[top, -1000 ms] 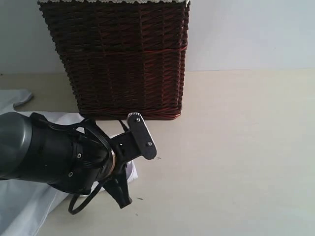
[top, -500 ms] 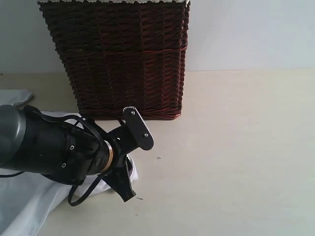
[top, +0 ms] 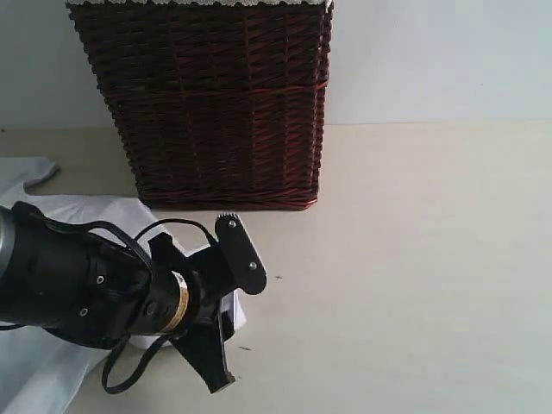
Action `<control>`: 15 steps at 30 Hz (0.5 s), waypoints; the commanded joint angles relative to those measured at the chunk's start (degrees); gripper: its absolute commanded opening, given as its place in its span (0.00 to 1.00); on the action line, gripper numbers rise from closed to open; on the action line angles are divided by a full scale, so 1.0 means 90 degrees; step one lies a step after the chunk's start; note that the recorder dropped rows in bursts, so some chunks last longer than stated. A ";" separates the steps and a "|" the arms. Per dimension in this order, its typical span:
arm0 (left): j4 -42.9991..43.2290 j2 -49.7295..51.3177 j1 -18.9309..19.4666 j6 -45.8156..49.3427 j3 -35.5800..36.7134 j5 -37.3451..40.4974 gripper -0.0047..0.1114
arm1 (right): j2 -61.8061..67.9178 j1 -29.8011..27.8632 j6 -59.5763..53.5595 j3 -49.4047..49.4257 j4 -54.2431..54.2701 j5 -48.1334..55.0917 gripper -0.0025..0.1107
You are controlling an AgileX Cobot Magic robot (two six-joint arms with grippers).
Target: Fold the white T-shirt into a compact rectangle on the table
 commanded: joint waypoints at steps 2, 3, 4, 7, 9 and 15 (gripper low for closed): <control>0.0131 0.0408 0.0074 -0.0049 -0.0309 0.0716 0.40 | -0.0037 -0.0025 -0.0050 0.0026 -0.0009 -0.0085 0.48; 0.0171 0.0414 0.0074 -0.0049 -0.0358 0.0836 0.36 | -0.0037 -0.0025 -0.0050 0.0028 -0.0012 -0.0085 0.48; 0.0185 0.0414 0.0074 -0.0049 -0.0447 0.0939 0.26 | -0.0037 -0.0025 -0.0050 0.0089 -0.0012 -0.0138 0.48; 0.0149 0.0400 0.0074 -0.0063 -0.0571 0.0944 0.04 | -0.0037 -0.0025 -0.0050 0.0295 -0.0012 -0.0403 0.48; 0.0042 0.0299 0.0047 -0.0063 -0.0595 0.0912 0.04 | -0.0037 -0.0025 -0.0050 0.0380 -0.0012 -0.0516 0.48; -0.0165 -0.1065 -0.0313 -0.0063 -0.0396 0.0899 0.04 | -0.0052 -0.0025 -0.0050 0.0399 -0.0068 -0.0560 0.48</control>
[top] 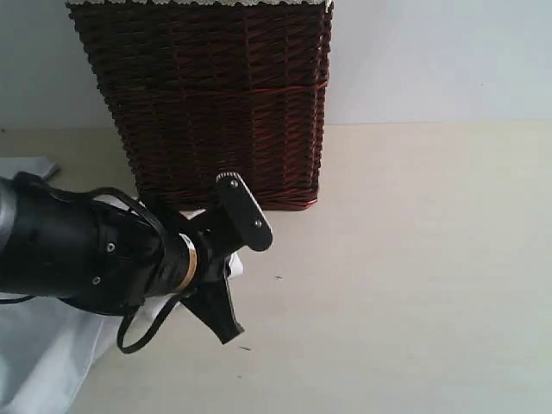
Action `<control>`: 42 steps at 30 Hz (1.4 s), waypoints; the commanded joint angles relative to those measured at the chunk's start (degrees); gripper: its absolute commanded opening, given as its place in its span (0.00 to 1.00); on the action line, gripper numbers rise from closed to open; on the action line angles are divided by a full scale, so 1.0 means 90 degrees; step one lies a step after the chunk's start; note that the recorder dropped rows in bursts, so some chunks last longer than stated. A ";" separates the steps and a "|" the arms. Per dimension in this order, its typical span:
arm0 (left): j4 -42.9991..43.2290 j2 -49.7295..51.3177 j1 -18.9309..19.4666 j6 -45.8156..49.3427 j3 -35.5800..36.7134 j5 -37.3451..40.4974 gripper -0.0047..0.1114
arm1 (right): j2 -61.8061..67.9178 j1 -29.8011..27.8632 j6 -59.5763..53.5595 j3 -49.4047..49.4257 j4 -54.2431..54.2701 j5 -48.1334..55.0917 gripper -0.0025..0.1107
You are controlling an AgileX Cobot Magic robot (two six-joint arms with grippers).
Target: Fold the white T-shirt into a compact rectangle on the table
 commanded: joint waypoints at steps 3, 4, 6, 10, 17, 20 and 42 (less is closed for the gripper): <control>-0.0325 -0.1249 -0.0464 0.0055 0.0413 -0.0078 0.04 | -0.0052 -0.0025 -0.0012 0.0024 -0.0080 -0.0098 0.48; -0.0440 -0.1318 -0.0544 0.0155 0.0486 -0.0078 0.04 | -0.0052 -0.0025 -0.0012 0.0024 -0.0080 -0.0098 0.48; -0.0616 -0.1503 -0.0765 0.0167 0.0662 0.0018 0.04 | -0.0052 -0.0025 -0.0012 0.0024 -0.0080 -0.0098 0.48; -0.0990 -0.1903 -0.0831 0.0167 0.0755 0.0254 0.19 | -0.0052 -0.0025 -0.0012 0.0024 -0.0080 -0.0098 0.48; -0.2027 -0.2309 -0.0831 0.0997 0.0755 0.0421 0.13 | -0.0053 -0.0025 -0.0012 0.0024 -0.0053 -0.0098 0.48; -0.3133 -0.2325 -0.0831 0.1745 0.0836 0.0333 0.04 | -0.0053 -0.0025 -0.0012 0.0024 -0.0053 -0.0098 0.48; -0.2806 -0.1063 -0.0808 0.1250 0.1828 -0.0081 0.43 | -0.0053 -0.0025 -0.0012 0.0024 0.0011 -0.0141 0.48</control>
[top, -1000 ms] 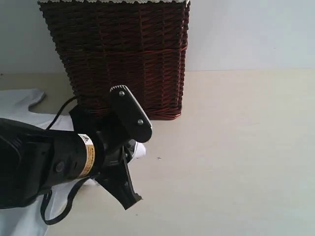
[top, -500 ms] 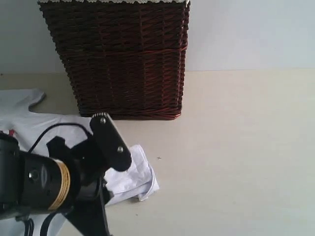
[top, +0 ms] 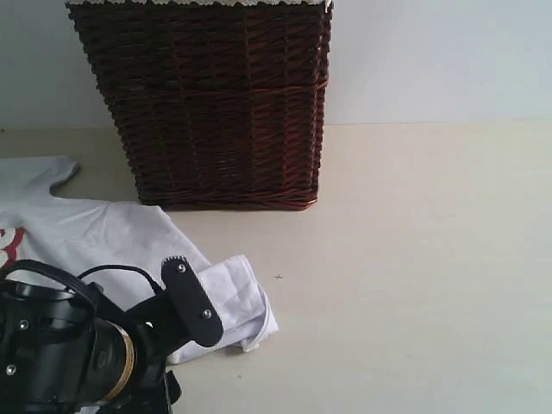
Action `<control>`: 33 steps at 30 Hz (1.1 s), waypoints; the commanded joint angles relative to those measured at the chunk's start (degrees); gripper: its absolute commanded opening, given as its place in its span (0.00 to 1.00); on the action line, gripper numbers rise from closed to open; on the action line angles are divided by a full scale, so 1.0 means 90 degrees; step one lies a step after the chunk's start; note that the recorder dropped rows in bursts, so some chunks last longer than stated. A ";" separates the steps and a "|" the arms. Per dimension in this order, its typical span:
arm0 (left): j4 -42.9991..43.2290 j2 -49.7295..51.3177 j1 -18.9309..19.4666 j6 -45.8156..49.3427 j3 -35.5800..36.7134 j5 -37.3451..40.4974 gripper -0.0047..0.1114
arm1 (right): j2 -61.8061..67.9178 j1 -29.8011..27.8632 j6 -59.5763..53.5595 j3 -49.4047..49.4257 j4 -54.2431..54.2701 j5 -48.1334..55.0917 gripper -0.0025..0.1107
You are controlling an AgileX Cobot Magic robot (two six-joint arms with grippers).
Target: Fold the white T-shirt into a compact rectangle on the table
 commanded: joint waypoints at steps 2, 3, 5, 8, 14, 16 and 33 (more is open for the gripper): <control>0.0129 -0.0343 0.0012 -0.0420 0.0262 -0.0463 0.43 | -0.0053 -0.0025 -0.0012 0.0024 -0.0023 -0.0112 0.48; 0.0084 -0.0512 0.0012 -0.0420 0.0341 -0.0302 0.43 | -0.0053 -0.0025 -0.0012 0.0024 -0.0023 -0.0112 0.48; 0.0118 -0.0859 0.0012 -0.0655 0.0498 -0.0153 0.43 | -0.0053 -0.0025 -0.0012 0.0024 -0.0023 -0.0112 0.48; 0.0493 -0.1421 0.0012 -0.1382 0.0747 -0.0058 0.43 | -0.0053 -0.0025 -0.0012 0.0024 -0.0023 -0.0112 0.48; 0.2355 -0.1428 0.0093 -0.3159 0.1146 -0.0412 0.43 | -0.0040 -0.0025 -0.0012 0.0024 -0.0012 -0.0113 0.48; 0.2783 -0.1339 0.0093 -0.3560 0.1146 -0.0273 0.43 | -0.0039 -0.0025 -0.0012 0.0024 -0.0012 -0.0126 0.48; 0.4425 -0.0829 0.0092 -0.5122 0.1146 -0.0368 0.37 | -0.0039 -0.0025 -0.0012 0.0024 -0.0012 -0.0126 0.48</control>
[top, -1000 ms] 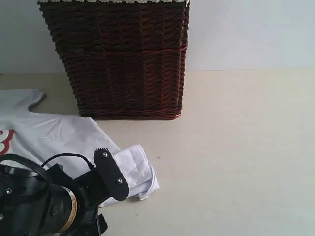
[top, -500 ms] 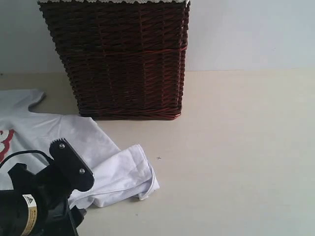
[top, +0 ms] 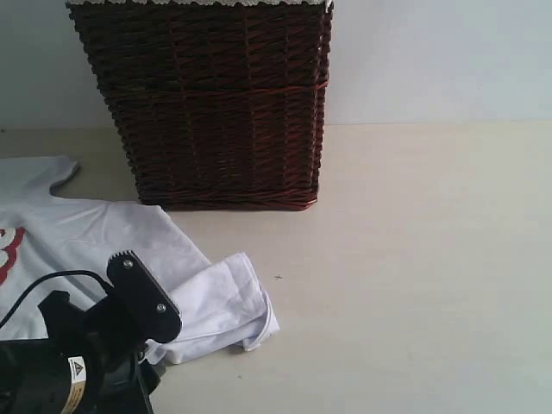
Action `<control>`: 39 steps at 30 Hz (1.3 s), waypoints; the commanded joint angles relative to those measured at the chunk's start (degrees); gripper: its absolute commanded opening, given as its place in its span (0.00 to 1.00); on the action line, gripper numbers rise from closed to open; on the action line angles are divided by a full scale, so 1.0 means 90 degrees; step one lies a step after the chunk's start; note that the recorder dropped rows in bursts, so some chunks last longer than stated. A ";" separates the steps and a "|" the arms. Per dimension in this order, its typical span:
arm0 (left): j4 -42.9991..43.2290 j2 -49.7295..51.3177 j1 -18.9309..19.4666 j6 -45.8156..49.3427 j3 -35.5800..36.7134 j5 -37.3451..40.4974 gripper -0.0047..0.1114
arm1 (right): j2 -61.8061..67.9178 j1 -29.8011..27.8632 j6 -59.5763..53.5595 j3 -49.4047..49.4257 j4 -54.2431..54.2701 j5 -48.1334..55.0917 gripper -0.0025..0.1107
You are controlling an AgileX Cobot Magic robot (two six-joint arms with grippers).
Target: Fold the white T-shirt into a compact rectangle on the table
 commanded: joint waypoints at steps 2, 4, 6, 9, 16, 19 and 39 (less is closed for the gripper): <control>0.0245 0.0068 0.0017 -0.0458 0.0016 0.0894 0.37 | -0.0039 -0.0025 -0.0012 0.0024 -0.0012 -0.0053 0.48; 0.0330 0.0153 0.0017 -0.0661 0.0016 0.1260 0.35 | -0.0039 -0.0025 -0.0012 0.0024 -0.0012 -0.0053 0.48; 0.0548 0.0261 0.0017 -0.0846 0.0016 0.1225 0.32 | -0.0039 -0.0025 -0.0012 0.0024 -0.0012 -0.0053 0.48; 0.0842 0.0454 0.0017 -0.0975 0.0016 0.0869 0.28 | -0.0039 -0.0025 -0.0012 0.0024 -0.0012 -0.0053 0.48; 0.0883 0.0534 0.0005 -0.0948 -0.0056 0.0649 0.04 | -0.0039 -0.0025 -0.0012 0.0024 -0.0012 -0.0053 0.48; 0.0911 0.0279 0.0005 -0.0947 -0.0152 0.0604 0.04 | -0.0039 -0.0025 -0.0012 0.0024 -0.0012 -0.0066 0.48; 0.1073 -0.3849 0.0005 -0.0592 -0.0248 -0.2708 0.04 | -0.0039 -0.0025 -0.0012 0.0024 -0.0054 -0.0066 0.48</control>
